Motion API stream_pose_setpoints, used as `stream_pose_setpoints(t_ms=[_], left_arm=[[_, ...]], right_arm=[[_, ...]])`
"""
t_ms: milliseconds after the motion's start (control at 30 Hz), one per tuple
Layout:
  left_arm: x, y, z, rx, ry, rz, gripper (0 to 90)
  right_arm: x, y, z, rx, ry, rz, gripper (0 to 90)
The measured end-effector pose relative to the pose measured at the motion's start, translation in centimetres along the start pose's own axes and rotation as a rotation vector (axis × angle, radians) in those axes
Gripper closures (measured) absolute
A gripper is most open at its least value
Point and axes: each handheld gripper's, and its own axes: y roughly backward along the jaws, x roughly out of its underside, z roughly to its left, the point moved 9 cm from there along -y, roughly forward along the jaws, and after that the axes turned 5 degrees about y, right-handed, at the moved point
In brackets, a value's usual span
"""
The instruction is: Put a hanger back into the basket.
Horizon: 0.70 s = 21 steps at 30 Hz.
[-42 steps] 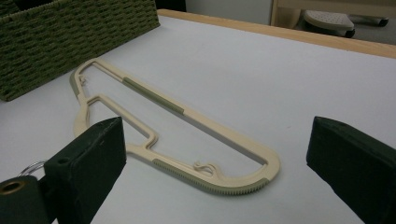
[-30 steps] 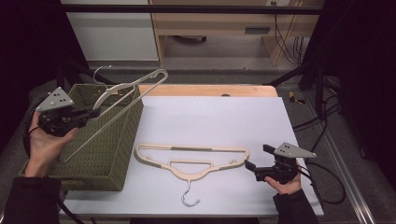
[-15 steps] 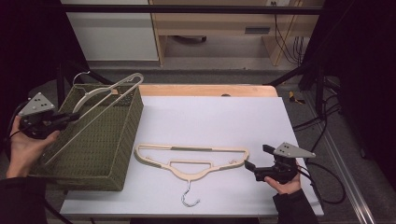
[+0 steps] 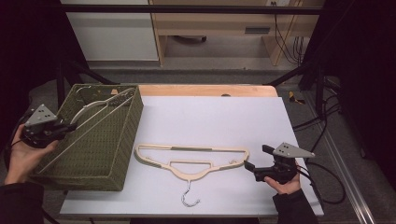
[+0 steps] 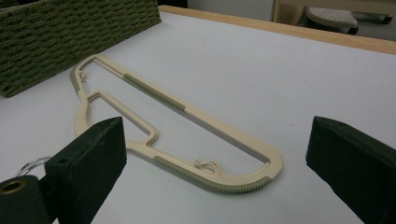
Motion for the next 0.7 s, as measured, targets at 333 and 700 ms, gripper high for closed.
stream_pose_setpoints(t_ms=[333,700], left_arm=[[3.6,-3.7,-2.2,0.014,0.020,0.074,85.8],[4.9,-4.9,-3.7,0.062,-0.022,0.201,82.2]], right_arm=[[0.1,0.0,0.1,-0.004,-0.003,0.007,5.7],[0.1,-0.1,0.2,-0.007,0.000,0.007,5.9]])
